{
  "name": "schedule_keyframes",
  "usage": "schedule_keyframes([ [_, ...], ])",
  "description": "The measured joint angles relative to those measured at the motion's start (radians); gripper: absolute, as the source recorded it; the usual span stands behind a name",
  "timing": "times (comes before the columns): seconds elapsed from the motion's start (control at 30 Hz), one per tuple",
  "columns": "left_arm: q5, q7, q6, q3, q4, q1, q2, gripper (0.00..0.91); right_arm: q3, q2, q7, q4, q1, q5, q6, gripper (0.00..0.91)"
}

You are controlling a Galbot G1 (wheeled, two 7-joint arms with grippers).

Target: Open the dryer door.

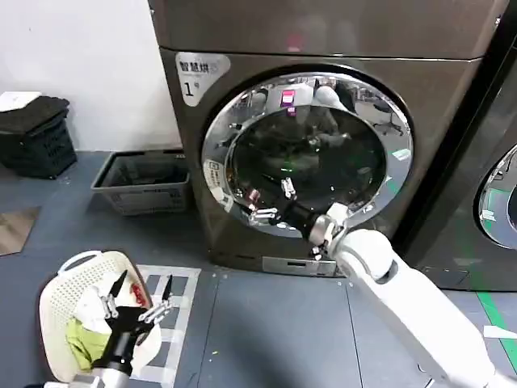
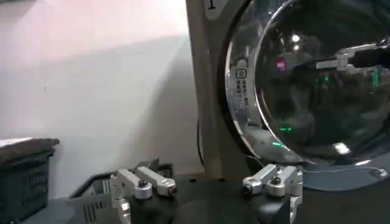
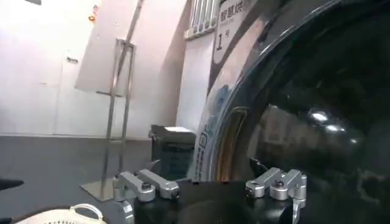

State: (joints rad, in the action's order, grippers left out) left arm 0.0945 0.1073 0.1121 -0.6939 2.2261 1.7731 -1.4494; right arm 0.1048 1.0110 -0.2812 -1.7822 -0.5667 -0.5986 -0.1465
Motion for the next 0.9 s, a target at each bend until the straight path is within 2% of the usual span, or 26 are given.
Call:
schedule_keyframes([
  [0.9, -0.002, 0.001, 0.003, 0.005, 0.006, 0.003, -0.001, 0.907, 0.070, 0.065, 0.000, 0.100, 0.087, 0.004, -0.002, 0.907],
])
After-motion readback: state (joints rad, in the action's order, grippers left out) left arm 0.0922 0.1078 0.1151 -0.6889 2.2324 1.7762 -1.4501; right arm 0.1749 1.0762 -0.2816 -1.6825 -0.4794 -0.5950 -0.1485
